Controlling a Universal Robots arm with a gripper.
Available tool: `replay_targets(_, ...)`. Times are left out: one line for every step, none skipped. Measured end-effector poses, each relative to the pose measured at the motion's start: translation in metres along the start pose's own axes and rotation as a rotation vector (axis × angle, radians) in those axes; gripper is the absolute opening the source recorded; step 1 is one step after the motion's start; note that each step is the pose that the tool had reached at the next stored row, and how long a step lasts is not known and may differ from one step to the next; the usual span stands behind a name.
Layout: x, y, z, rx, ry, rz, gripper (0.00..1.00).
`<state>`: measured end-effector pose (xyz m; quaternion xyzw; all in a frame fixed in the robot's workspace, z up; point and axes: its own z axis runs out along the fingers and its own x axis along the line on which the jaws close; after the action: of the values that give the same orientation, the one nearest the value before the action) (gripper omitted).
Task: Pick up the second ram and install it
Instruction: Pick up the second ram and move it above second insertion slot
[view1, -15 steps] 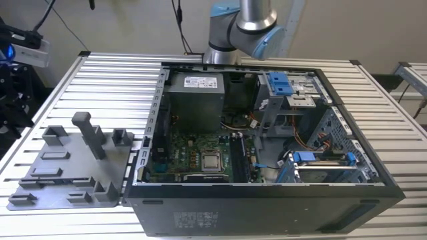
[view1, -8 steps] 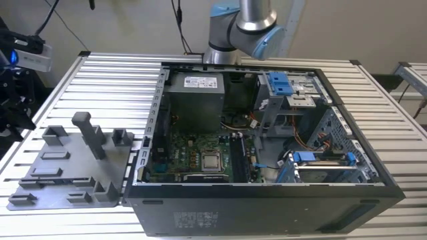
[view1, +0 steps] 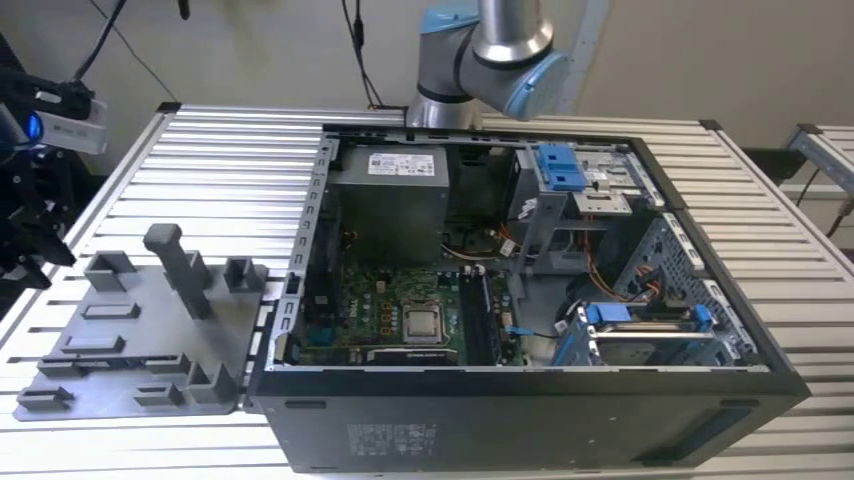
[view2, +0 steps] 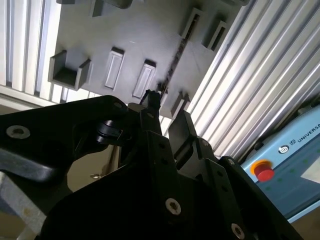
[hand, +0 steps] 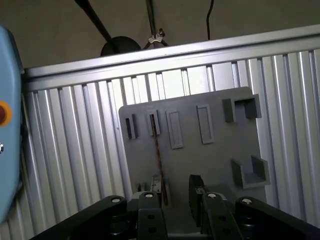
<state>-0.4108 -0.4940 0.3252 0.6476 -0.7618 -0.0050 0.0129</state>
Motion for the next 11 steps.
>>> replay_targets(0.0,0.0,0.001,0.0,0.0,0.0,0.36)
replay_targets(0.0,0.0001,0.002,0.0,0.0,0.0,0.36)
replay_targets(0.0,0.0002,0.0029,0.0,0.0,0.0,0.36)
replay_targets(0.0,0.0002,0.0039,0.0,0.0,0.0,0.36)
replay_targets(0.0,0.0003,0.0048,0.0,0.0,0.0,0.36)
replay_targets(0.0,0.0004,0.0057,0.0,0.0,0.0,0.36)
replay_targets(0.0,0.0004,0.0067,0.0,0.0,0.0,0.36)
replay_targets(0.0,0.0004,0.0076,0.0,0.0,0.0,0.36)
replay_targets(0.0,0.0005,0.0085,0.0,0.0,0.0,0.36)
replay_targets(0.0,0.0006,0.0094,0.0001,-0.0001,0.0,0.36)
replay_targets(0.0,0.0006,0.0103,0.0,0.0,0.0,0.36)
